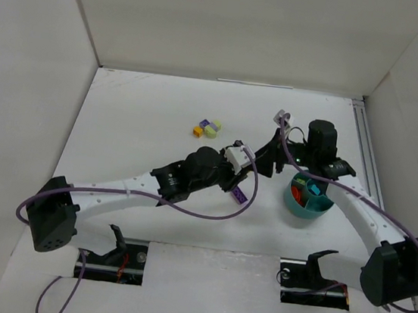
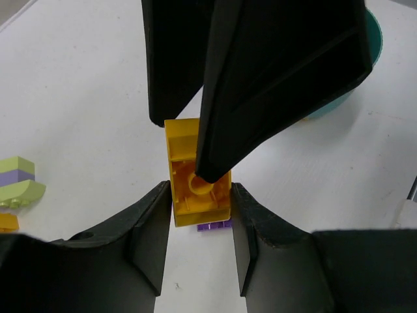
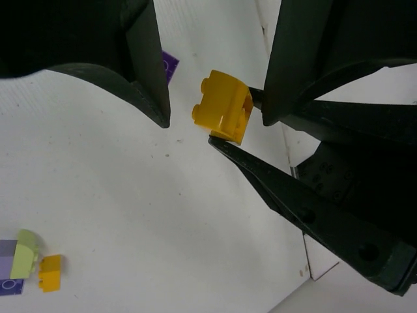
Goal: Sort the legos into containers by color
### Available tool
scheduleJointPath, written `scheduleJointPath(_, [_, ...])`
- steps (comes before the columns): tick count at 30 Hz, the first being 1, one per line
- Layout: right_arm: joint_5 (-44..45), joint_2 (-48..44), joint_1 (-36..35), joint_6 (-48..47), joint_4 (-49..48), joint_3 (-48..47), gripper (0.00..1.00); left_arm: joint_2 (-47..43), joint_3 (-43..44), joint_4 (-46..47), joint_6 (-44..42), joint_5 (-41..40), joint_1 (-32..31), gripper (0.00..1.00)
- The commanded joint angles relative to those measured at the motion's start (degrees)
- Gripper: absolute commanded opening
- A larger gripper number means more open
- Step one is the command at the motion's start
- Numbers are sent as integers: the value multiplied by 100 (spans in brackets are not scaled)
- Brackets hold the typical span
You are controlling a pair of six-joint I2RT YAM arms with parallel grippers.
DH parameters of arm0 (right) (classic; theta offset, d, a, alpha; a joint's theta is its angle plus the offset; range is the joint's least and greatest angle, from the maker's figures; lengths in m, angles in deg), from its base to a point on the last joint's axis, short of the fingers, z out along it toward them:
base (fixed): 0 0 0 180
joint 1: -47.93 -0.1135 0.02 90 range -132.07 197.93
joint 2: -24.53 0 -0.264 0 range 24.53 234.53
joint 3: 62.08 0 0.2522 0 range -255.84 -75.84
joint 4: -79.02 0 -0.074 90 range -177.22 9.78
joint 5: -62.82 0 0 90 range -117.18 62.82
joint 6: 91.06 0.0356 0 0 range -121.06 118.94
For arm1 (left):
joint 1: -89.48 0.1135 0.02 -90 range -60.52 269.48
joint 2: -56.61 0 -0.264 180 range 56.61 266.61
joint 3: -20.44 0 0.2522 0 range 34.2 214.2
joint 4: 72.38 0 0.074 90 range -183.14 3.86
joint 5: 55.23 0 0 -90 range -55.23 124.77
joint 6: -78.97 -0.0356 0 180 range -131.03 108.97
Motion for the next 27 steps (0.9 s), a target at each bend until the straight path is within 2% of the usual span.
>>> scheduleJointPath(1, [-141, 77, -107, 182, -362, -207, 63, -157, 226, 485, -97, -319, -159, 6])
scheduleJointPath(3, [-80, 78, -107, 252, -362, -207, 63, -210, 225, 538, -97, -407, -159, 6])
scheduleJointPath(4, [-1, 78, -159, 252, -362, -207, 60, -271, 173, 538, -97, -407, -159, 5])
scheduleJointPath(5, [0, 78, -160, 252, -362, -207, 55, -272, 172, 599, -158, -407, -212, 5])
scheduleJointPath(6, [52, 78, -221, 252, -362, -207, 45, -272, 112, 599, -158, -407, -212, 5])
scheduleJointPath(9, [106, 78, -283, 252, -362, -268, 36, -333, 59, 670, -158, -538, -212, 5])
scheduleJointPath(11, [175, 78, -283, 252, -362, -329, 26, -395, 6, 810, -106, -601, -212, 7])
scheduleJointPath(13, [228, 25, -283, 200, -414, -330, 14, -447, -47, 871, -53, -723, -212, 23])
scheduleJointPath(14, [307, -36, -283, 130, -414, -330, 9, -447, -47, 872, -53, -724, -212, 35])
scheduleJointPath(15, [360, -123, -283, 69, -414, -330, 9, -447, -47, 872, -1, -793, -212, 46])
scheduleJointPath(17, [431, -194, -283, 16, -414, -330, 9, -500, -47, 872, 53, -846, -212, 60])
scheduleJointPath(18, [431, -195, -213, 15, -414, -330, 9, -500, -47, 872, 53, -847, -212, 71])
scheduleJointPath(19, [483, -256, -160, -37, -414, -330, 9, -500, -47, 872, 140, -847, -212, 85])
scheduleJointPath(21, [483, -326, 32, -38, -414, -278, 8, -552, -47, 872, 263, -995, -212, 100])
scheduleJointPath(27, [431, -642, 665, -230, -362, 118, 8, -913, -241, 591, 834, -1514, -212, 100])
